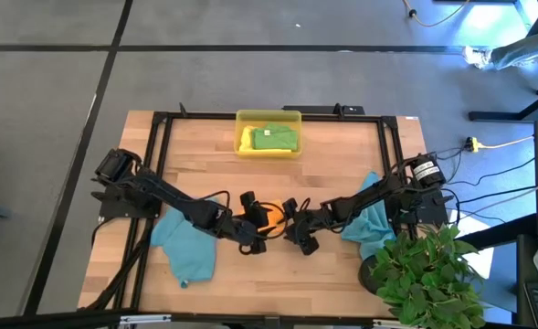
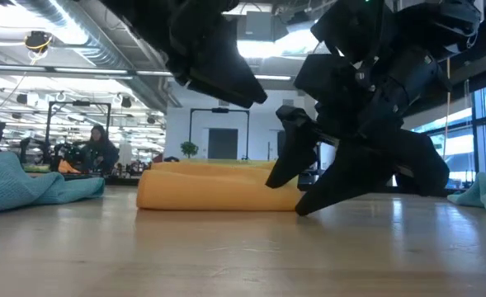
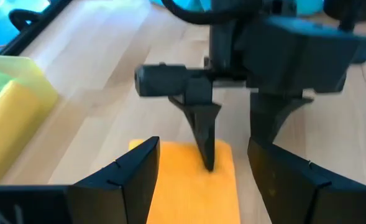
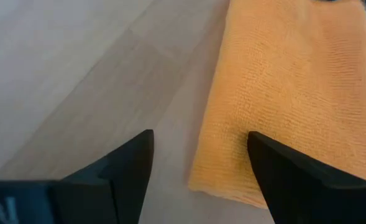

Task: Fold microfiber towels
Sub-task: Put the orange towel into the yellow bin

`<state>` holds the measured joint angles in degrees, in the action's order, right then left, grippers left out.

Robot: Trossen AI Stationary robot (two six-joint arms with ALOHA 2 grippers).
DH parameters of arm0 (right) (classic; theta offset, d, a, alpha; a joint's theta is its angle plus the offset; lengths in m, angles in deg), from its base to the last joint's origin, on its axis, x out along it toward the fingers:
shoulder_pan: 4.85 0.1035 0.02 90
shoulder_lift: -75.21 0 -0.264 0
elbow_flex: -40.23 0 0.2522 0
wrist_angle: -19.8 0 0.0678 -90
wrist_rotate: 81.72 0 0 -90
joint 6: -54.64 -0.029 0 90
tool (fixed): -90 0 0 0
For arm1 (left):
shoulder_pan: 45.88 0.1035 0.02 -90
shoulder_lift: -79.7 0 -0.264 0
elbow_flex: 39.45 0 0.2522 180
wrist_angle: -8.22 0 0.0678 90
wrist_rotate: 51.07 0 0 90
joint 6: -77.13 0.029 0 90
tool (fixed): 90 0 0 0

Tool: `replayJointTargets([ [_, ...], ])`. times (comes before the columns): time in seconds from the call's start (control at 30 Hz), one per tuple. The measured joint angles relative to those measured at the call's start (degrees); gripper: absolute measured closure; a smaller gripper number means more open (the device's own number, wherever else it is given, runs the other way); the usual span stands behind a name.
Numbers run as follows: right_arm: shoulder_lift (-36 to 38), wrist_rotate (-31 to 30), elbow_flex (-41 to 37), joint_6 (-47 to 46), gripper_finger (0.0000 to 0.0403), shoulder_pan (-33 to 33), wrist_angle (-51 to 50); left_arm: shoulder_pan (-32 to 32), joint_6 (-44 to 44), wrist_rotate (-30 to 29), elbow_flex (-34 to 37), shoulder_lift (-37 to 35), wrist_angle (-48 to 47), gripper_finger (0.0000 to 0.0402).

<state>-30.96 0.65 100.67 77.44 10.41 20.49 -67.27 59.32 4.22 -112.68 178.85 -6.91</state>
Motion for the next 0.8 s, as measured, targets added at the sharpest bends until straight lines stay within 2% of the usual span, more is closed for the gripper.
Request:
replayJointTargets([
  [0.23,0.0,-1.4,0.0,-0.1,0.0141,0.1,-0.2,1.3,0.2,0.2,0.0,1.0,-2.0,0.0166],
  [0.37,0.0,-3.1,-0.1,0.0,0.0141,0.1,-0.1,3.3,0.0,4.4,0.0,2.8,-2.2,0.0166],
  [0.43,0.0,-5.5,-0.1,0.9,0.0141,0.1,0.0,4.1,-0.1,6.8,0.0,3.7,-2.2,0.0166],
  [0.6,-0.1,-18.0,-0.2,5.9,0.0141,0.3,0.0,5.3,-0.9,8.8,0.0,4.7,-3.4,0.0166],
  [0.7,-0.1,-19.3,-0.2,6.5,0.0141,0.4,0.1,5.7,-2.4,8.7,0.0,4.7,-5.0,0.0166],
  [0.8,-0.1,-18.4,-0.2,6.4,0.0141,0.4,-0.9,6.4,-6.4,5.7,0.0,4.7,-10.3,0.0166],
])
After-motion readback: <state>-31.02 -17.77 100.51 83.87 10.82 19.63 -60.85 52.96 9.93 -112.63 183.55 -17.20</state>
